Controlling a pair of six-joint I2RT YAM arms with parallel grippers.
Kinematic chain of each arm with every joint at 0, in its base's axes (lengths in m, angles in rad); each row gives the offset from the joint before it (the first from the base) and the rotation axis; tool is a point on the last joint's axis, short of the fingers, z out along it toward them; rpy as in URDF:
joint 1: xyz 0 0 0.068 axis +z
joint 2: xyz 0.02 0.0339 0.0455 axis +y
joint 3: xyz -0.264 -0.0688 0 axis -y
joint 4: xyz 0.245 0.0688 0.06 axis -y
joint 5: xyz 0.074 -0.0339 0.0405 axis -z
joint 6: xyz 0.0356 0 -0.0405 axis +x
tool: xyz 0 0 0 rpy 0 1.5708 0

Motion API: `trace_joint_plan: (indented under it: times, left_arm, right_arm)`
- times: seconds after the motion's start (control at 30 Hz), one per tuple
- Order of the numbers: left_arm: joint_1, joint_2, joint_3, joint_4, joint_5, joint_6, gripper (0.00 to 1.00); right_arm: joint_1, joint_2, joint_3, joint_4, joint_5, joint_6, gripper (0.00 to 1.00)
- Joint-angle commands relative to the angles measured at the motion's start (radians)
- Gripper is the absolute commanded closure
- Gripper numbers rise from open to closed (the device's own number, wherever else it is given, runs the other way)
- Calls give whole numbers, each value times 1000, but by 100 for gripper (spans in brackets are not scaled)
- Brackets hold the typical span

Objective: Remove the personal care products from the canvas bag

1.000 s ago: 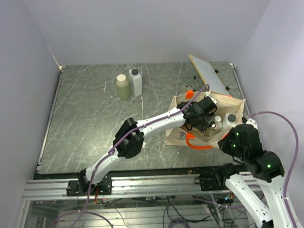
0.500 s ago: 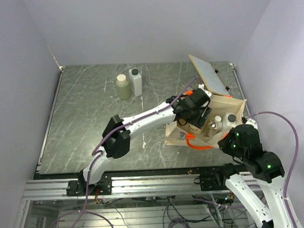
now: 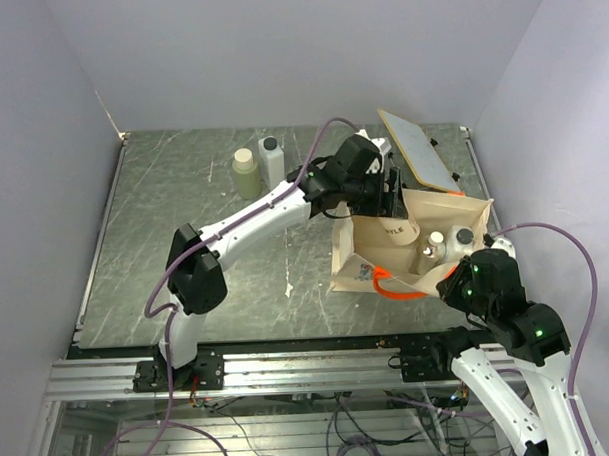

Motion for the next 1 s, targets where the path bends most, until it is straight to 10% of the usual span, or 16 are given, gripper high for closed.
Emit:
trace_joint_plan:
  times: [0.0, 0.63, 0.97]
  left_arm:
    - [20, -82, 12, 212, 146, -146, 93]
    - [150, -402, -184, 232, 136, -243, 93]
    - [254, -653, -244, -81, -11, -88, 93]
  right_arm:
    - [7, -9, -6, -22, 9, -14, 91]
    - [6, 2, -9, -21, 10, -14, 92]
    - [6, -6, -12, -22, 18, -4, 94]
